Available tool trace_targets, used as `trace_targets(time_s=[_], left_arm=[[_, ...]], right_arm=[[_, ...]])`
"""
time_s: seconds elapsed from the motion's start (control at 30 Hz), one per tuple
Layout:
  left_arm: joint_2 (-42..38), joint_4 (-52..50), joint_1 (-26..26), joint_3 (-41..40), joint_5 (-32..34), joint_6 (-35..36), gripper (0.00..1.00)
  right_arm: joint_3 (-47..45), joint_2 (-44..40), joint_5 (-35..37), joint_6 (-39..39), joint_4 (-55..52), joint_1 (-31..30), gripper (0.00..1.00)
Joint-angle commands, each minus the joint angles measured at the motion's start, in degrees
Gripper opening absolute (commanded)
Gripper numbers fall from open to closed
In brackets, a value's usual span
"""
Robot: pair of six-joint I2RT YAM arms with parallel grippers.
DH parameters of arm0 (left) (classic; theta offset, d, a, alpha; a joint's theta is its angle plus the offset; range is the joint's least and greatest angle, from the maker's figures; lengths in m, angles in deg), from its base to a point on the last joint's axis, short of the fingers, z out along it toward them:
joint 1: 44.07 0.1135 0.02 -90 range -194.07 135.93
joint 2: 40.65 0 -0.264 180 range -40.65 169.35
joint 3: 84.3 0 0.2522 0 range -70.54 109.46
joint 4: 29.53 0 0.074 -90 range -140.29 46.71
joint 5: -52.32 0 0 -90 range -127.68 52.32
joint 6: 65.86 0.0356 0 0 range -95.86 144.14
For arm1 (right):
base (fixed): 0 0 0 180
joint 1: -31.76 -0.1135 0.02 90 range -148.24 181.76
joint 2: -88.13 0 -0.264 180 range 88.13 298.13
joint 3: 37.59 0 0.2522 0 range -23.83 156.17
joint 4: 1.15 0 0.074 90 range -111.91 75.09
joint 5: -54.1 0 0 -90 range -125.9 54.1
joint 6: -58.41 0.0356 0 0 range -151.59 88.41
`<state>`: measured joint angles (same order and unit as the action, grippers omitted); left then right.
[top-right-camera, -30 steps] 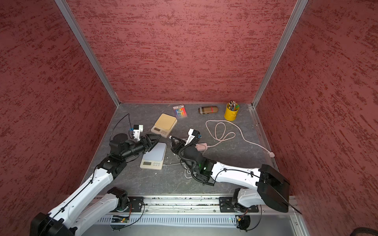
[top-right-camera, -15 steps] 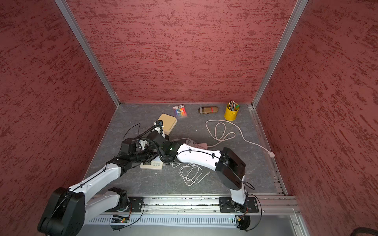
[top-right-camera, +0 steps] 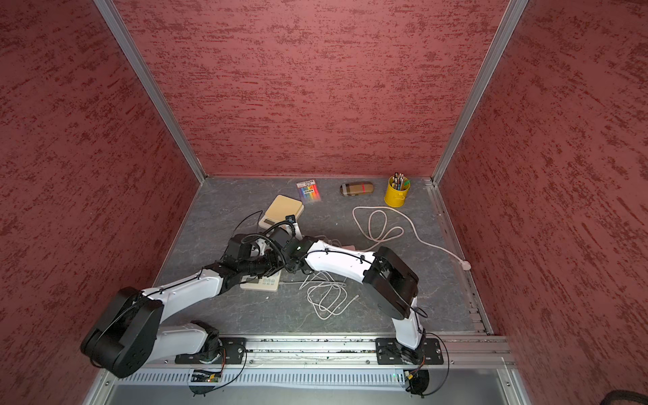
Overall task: Charge the electronic scale
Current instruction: Move the socket to the center of the board.
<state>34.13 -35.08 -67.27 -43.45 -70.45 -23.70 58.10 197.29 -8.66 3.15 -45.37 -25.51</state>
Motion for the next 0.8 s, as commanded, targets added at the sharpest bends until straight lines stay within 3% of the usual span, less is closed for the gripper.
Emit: trace_targets(time_s=[0.0, 0.53, 0.77], left_arm=[[1.43, 2.6, -0.52, 1.86, 0.87, 1.9, 0.46], [11.17, 5.72, -1.73, 5.86, 1.42, 3.32, 0.46], [13.54, 6.82, -2.68, 7.35, 1.74, 3.25, 0.44]], right_arm=[[-3.09, -5.55, 1.31, 1.36, -1.83, 2.0, 0.0], [-10.3, -8.82, -5.58, 1.06, 6.35, 4.78, 0.0], [-14.08, -12.6, -4.87, 2.24, 10.89, 5.5, 0.0]])
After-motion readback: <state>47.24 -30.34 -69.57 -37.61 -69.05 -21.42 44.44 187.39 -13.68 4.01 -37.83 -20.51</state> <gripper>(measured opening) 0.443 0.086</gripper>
